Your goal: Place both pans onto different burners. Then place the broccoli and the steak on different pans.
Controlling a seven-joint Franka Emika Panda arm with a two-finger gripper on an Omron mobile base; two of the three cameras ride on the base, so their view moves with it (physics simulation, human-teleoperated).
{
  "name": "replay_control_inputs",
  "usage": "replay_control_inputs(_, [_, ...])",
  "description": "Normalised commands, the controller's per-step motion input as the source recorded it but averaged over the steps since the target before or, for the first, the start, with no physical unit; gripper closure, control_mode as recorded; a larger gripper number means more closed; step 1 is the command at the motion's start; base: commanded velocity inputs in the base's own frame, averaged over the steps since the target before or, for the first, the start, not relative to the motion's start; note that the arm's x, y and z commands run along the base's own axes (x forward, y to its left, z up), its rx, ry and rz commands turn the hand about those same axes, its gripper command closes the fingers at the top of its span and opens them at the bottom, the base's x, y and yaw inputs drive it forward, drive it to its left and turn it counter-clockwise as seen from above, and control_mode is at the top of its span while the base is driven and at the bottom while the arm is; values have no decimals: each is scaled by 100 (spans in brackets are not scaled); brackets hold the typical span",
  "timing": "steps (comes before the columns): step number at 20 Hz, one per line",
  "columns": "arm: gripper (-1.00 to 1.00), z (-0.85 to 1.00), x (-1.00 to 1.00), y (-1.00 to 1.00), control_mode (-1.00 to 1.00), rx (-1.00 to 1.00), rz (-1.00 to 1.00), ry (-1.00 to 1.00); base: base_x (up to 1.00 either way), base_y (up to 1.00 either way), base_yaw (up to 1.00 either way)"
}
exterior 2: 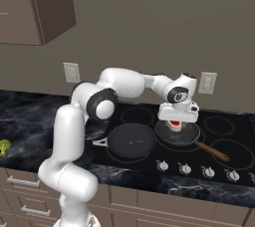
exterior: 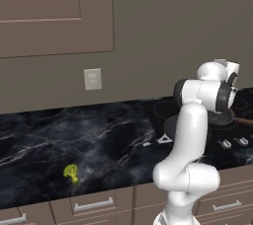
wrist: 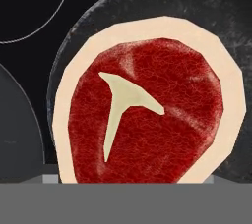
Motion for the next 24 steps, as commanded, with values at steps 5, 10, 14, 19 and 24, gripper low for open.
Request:
replay_control_inputs(5, [100, -32, 14, -7, -100, -1, -1, 0, 0, 0, 0])
replay_control_inputs(10, [100, -31, 10, -11, -100, 0, 0, 0, 0, 0, 0])
replay_control_inputs(14, [100, -22, 1, -19, -100, 0, 0, 0, 0, 0, 0])
replay_control_inputs(19, [100, -18, 0, -12, -100, 0, 0, 0, 0, 0, 0])
replay_control_inputs(24, [-100, -2, 0, 0, -100, 0, 0, 0, 0, 0, 0])
